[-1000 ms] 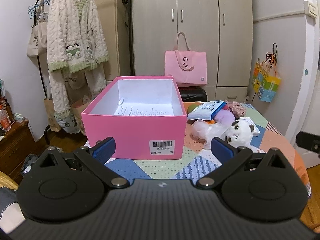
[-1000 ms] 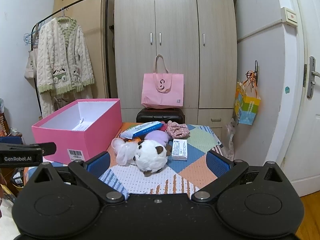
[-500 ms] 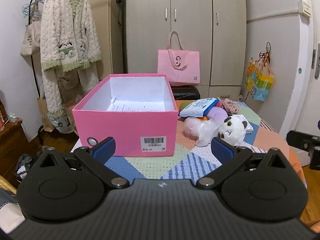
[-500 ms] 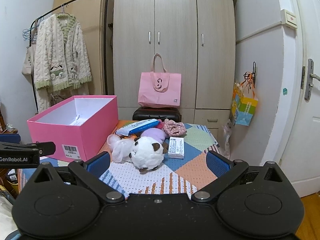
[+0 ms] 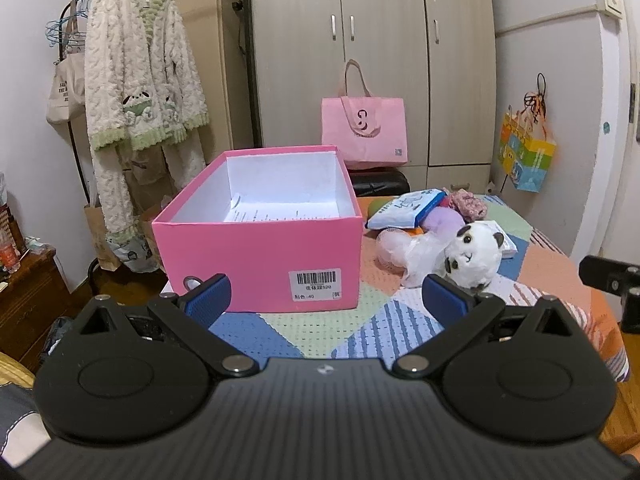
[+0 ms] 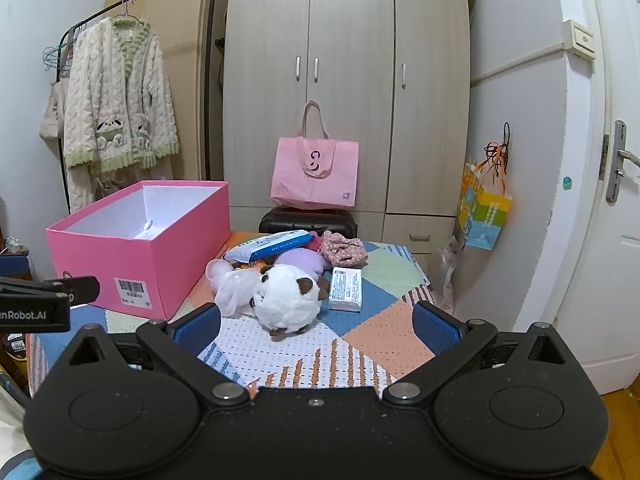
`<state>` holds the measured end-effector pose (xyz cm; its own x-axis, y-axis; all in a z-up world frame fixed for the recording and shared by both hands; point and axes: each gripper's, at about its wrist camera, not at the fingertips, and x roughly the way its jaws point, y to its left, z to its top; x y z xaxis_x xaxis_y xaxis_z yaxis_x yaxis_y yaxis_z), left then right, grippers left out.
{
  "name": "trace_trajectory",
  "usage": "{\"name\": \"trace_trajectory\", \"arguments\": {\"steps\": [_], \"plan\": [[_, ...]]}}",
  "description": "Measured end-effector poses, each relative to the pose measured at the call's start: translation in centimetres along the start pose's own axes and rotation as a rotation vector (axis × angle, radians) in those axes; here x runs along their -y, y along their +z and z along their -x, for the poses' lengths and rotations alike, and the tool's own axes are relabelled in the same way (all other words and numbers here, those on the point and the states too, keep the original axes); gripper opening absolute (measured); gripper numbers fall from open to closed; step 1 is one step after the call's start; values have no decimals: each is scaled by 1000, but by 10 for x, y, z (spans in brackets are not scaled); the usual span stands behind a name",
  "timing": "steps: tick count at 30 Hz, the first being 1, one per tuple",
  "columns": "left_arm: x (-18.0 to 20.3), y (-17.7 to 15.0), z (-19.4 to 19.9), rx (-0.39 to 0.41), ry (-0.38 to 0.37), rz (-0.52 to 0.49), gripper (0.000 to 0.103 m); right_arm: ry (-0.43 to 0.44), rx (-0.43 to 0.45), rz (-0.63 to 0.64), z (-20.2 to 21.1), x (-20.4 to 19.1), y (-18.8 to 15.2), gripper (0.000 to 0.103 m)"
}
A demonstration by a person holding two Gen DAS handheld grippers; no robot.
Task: Organize soft objects
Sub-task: 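Move both tools toward the white plush cat on the table, then close the left gripper on the white plush cat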
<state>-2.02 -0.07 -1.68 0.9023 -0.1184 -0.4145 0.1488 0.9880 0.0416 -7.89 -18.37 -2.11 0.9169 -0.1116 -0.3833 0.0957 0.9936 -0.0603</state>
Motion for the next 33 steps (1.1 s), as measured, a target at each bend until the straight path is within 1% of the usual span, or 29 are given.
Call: {"name": "trace_trajectory", "arguments": {"steps": [12, 15, 17, 21, 24, 27, 29, 31, 33], "plan": [[1, 1, 2, -2, -6, -7, 103, -3, -10, 10, -1, 0, -1, 103], [2, 0, 3, -2, -7, -11, 103, -13, -16, 43, -2, -3, 1, 103], [3, 1, 4, -1, -8, -18, 103, -16, -5, 81, -1, -6, 2, 103], [6, 9, 9, 24, -2, -30, 103, 22, -6, 105, 0, -2, 6, 103], [10, 20, 13, 49, -14, -50, 103, 81, -8, 93, -1, 7, 13, 103], [18, 32, 14, 76, -48, -87, 103, 134, 8, 76, -2, 13, 17, 103], [24, 39, 12, 87, -82, -111, 103, 165, 37, 75, -8, 18, 17, 103], [30, 43, 6, 91, -134, -128, 103, 181, 81, 104, -15, 18, 14, 103], [38, 47, -4, 83, -177, -146, 103, 181, 86, 149, -27, 16, 13, 103]]}}
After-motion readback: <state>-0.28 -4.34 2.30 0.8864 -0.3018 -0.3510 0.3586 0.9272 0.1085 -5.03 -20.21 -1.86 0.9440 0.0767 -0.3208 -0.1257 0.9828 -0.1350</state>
